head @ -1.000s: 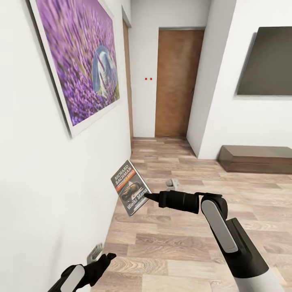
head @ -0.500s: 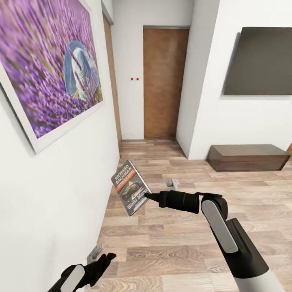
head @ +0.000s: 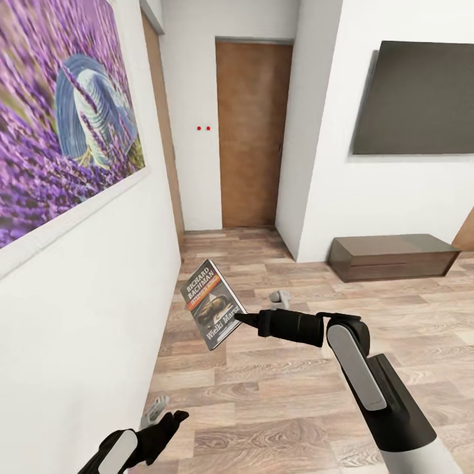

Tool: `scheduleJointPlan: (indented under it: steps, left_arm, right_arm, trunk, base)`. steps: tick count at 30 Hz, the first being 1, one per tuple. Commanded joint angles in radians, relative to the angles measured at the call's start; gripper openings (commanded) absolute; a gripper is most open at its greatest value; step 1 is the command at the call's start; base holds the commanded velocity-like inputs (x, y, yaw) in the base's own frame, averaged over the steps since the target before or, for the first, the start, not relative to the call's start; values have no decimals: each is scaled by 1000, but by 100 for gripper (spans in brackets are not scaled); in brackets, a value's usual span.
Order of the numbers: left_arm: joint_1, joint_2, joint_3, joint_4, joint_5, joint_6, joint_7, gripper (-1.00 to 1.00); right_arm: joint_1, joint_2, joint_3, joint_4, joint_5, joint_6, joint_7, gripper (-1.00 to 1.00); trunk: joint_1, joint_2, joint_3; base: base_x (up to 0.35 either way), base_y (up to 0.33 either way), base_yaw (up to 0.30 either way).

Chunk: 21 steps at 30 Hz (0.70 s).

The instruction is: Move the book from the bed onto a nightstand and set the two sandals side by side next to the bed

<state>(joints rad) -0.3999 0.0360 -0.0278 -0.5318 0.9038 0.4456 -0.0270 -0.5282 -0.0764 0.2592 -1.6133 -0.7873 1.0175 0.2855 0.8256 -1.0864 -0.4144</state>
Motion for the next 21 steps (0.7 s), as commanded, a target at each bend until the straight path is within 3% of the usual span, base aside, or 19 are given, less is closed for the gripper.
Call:
scheduleJointPlan:
  steps: [1, 10, 21]
  left_arm:
    - [0, 1, -3, 0, 4, 2, -1, 100]
    - [0, 1, -3, 0, 4, 2, -1, 100]
    - [0, 0, -3, -2, 4, -6, -19, 100]
  right_arm:
    - [-1, 0, 0, 0, 2, 3, 11, -100]
    - [-2, -1, 0, 0, 2, 3, 11, -100]
    - [-5, -2, -53, 0, 1, 14, 10, -100]
  trunk:
    - [1, -1, -1]
    - [1, -1, -1]
    - [1, -1, -1]
  base:
    - [324, 0, -13]
    - [324, 0, -9]
    - [324, 0, -197]
